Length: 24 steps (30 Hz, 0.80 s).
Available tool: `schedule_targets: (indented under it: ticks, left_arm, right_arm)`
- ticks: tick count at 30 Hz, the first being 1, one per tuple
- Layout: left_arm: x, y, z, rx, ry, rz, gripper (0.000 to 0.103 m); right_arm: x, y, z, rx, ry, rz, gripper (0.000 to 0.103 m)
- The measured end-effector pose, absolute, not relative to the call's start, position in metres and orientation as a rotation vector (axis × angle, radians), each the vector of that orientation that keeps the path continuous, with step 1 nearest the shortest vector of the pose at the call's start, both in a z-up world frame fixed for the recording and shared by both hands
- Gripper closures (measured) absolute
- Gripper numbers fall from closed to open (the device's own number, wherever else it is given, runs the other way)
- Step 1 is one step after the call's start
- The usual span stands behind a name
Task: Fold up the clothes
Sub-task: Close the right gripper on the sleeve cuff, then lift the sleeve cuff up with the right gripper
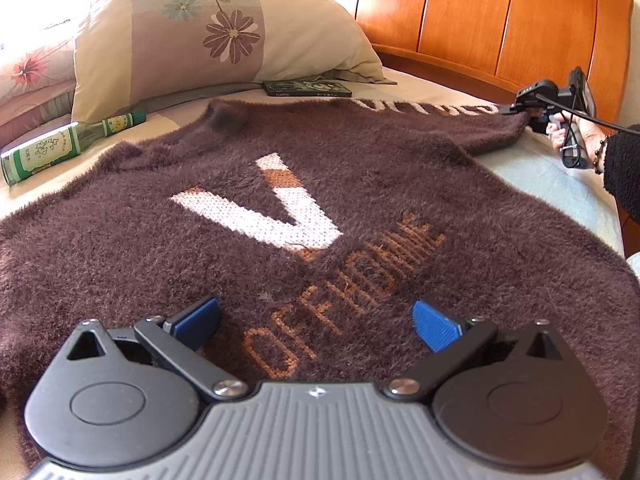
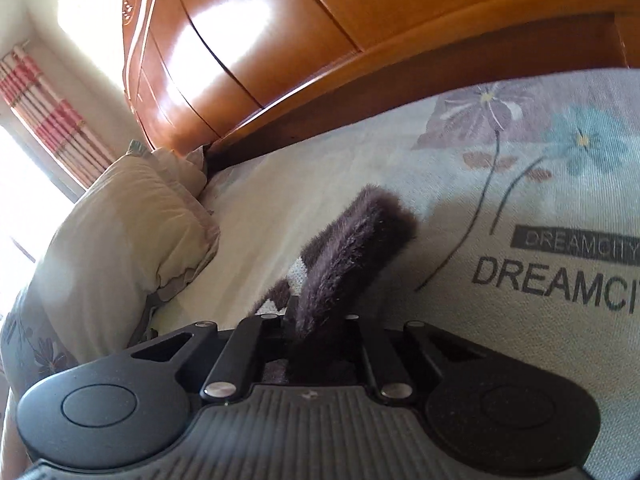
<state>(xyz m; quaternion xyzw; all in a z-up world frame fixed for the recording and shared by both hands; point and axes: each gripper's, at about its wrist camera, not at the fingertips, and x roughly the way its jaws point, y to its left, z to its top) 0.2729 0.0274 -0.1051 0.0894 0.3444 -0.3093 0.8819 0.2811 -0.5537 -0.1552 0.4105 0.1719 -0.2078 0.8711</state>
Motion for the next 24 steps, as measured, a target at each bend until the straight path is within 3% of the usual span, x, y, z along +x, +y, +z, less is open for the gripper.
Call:
schedule_targets:
  ticks: [24]
  left_arm:
    - [0.249,0.077,-0.048,0.174,0.706,-0.73,0.001]
  right_arm:
    - [0.342,-0.335,0.019,0.208,0.497,-0.169,0.093]
